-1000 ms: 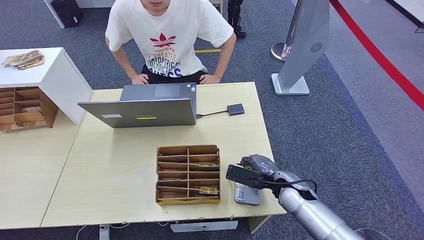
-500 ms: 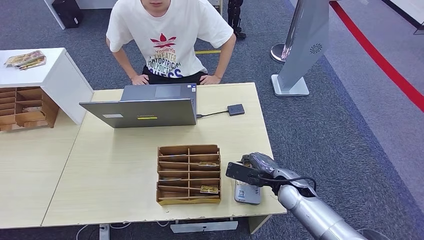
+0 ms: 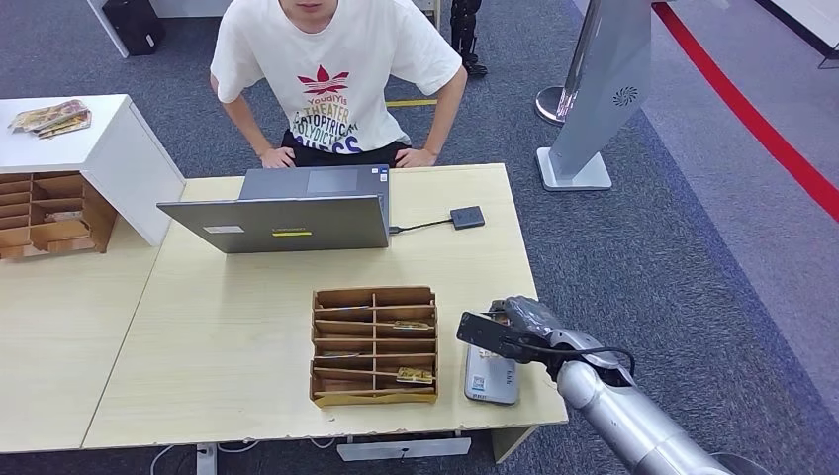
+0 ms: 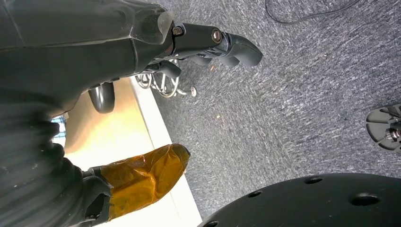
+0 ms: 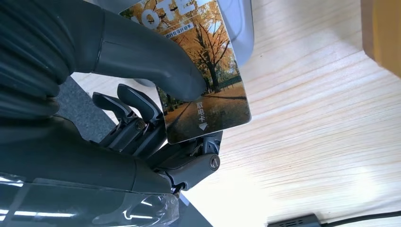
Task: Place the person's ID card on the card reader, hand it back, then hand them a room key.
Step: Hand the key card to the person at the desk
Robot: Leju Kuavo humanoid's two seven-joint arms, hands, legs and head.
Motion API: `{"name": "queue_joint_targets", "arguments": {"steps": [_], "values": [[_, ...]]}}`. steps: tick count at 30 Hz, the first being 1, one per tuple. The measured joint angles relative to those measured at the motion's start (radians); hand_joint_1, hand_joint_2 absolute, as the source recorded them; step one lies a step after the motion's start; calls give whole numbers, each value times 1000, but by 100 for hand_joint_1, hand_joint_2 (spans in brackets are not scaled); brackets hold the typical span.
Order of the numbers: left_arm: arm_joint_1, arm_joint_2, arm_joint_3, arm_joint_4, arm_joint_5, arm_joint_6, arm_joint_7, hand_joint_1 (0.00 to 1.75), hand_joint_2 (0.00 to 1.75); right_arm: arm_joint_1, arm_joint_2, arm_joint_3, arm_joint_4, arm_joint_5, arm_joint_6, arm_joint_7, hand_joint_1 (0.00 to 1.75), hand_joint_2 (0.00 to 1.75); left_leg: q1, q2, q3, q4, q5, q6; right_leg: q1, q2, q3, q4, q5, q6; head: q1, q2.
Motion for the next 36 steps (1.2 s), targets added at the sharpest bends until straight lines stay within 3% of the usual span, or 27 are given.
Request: {"name": "queue_joint_targets", "arguments": {"steps": [36], "values": [[0,0,-15,0,10,-1,0,0,175,2,0,-35,9,-12,30,-16,175,175,0,0,-1,0,0,0,0,0,0,0,0,0,0,0]]}}
